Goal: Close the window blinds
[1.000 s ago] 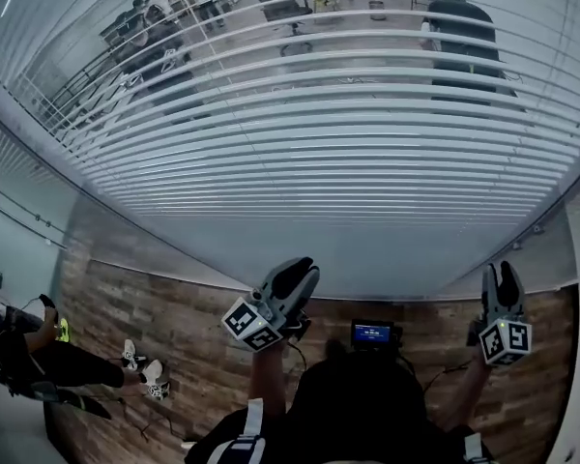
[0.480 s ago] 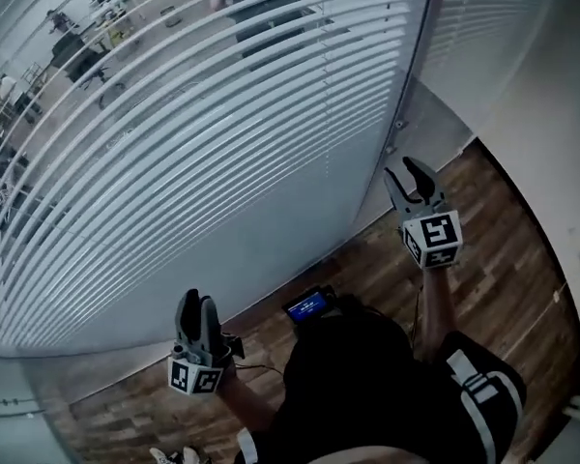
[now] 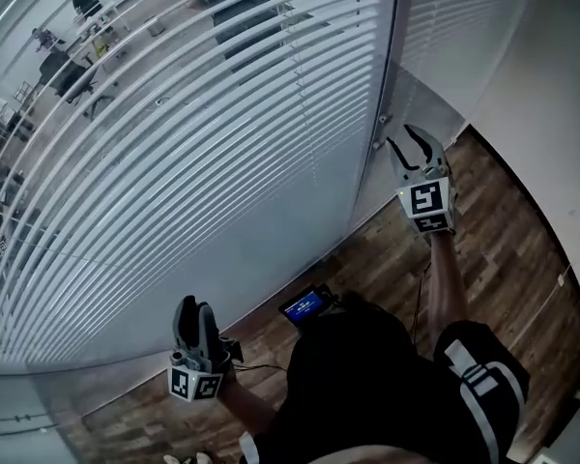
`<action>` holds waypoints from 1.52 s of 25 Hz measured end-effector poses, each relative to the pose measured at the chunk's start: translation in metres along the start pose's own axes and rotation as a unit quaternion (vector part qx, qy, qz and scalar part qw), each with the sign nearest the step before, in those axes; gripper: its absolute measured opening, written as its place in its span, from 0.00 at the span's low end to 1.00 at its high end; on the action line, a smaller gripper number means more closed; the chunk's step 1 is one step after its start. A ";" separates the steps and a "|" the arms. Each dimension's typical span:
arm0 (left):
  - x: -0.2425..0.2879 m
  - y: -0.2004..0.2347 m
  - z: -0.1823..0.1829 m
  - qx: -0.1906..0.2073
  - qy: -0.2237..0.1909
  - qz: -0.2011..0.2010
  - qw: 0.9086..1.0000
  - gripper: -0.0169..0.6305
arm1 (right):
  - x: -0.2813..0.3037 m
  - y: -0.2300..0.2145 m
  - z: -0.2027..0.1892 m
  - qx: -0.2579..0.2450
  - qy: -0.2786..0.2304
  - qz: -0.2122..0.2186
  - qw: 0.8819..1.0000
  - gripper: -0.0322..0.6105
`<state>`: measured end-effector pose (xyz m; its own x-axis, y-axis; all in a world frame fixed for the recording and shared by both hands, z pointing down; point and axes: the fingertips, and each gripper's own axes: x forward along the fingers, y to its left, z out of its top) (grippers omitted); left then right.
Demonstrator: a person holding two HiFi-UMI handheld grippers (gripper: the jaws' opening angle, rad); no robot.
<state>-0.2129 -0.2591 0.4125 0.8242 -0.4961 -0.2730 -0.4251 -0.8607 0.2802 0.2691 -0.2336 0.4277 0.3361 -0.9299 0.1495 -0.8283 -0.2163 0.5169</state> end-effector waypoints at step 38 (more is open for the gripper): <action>-0.014 -0.010 -0.011 0.022 0.004 0.033 0.999 0.23 | 0.035 0.000 -0.006 0.310 -0.016 0.103 0.945 0.25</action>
<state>-0.2162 -0.2420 0.4232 0.7973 -0.5505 -0.2474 -0.4942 -0.8308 0.2559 0.2837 -0.2645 0.4379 0.1341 -0.9775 0.1627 -0.9815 -0.1537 -0.1146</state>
